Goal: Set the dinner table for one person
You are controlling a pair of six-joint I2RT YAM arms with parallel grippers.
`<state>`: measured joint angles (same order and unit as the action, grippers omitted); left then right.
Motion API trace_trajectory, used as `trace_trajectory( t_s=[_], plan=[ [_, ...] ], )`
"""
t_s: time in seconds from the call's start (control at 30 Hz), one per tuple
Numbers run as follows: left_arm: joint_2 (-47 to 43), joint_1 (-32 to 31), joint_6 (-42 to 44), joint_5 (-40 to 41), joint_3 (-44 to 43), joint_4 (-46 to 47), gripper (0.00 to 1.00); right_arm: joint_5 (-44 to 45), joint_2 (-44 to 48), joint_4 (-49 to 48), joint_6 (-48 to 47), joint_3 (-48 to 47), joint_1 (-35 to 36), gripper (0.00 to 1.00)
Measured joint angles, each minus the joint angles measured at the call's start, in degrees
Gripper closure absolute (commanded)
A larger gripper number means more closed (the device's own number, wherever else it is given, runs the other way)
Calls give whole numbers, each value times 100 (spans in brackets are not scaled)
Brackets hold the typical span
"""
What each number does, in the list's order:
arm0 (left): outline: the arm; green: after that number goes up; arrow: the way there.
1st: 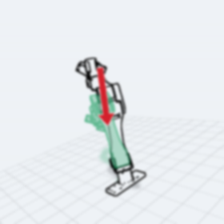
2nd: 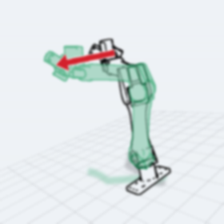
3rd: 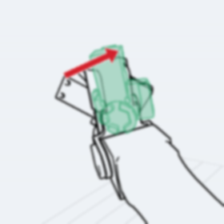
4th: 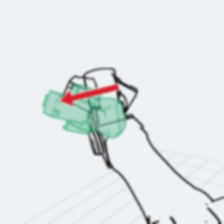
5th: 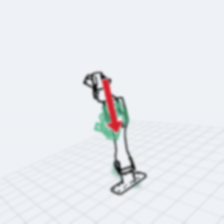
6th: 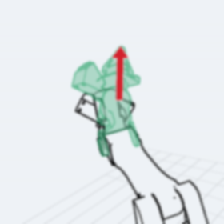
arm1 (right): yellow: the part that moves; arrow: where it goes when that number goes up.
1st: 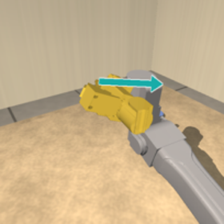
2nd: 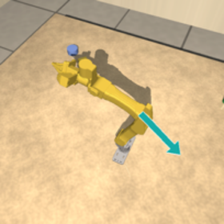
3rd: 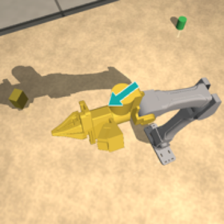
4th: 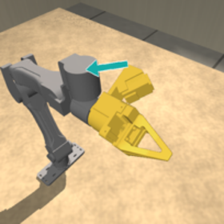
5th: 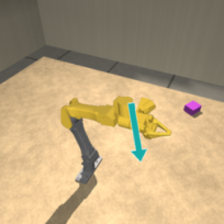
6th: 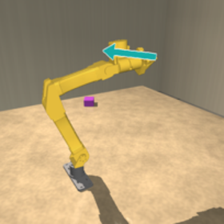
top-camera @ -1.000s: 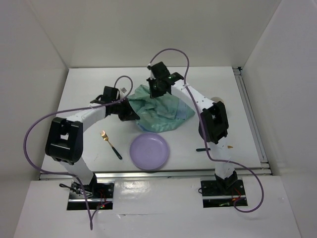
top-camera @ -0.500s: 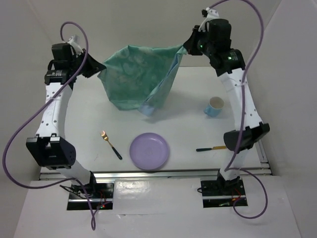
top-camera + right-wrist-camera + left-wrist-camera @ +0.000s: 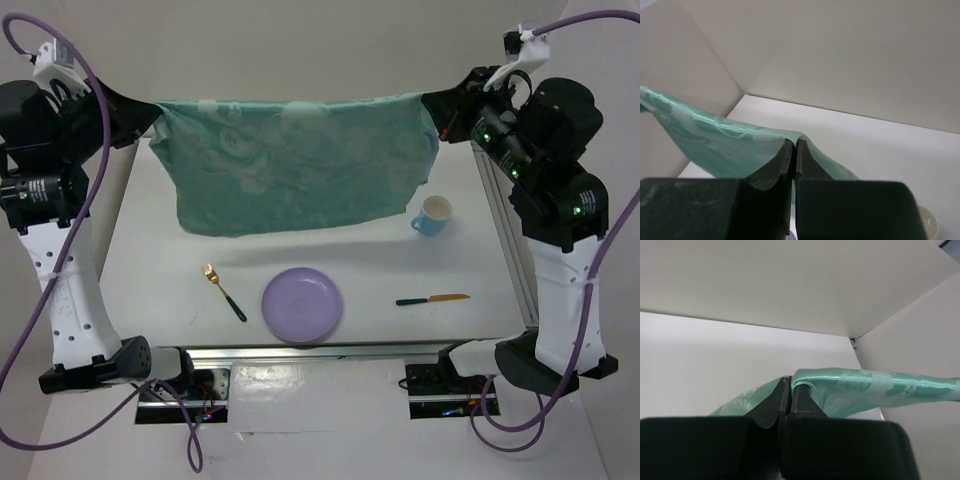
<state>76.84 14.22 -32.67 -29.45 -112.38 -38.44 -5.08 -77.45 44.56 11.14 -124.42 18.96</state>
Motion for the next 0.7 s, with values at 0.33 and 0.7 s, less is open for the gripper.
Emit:
trace_trajectory(
  t_s=[0.33,0.7],
  plan=[
    [424,350,990,-1370,-289,-800,100,621,68,275,-481,555,-15,100],
    [1029,376,1180,-1478,63,-1250,100,367,-1213,260,-496,525,-251,100]
  ],
)
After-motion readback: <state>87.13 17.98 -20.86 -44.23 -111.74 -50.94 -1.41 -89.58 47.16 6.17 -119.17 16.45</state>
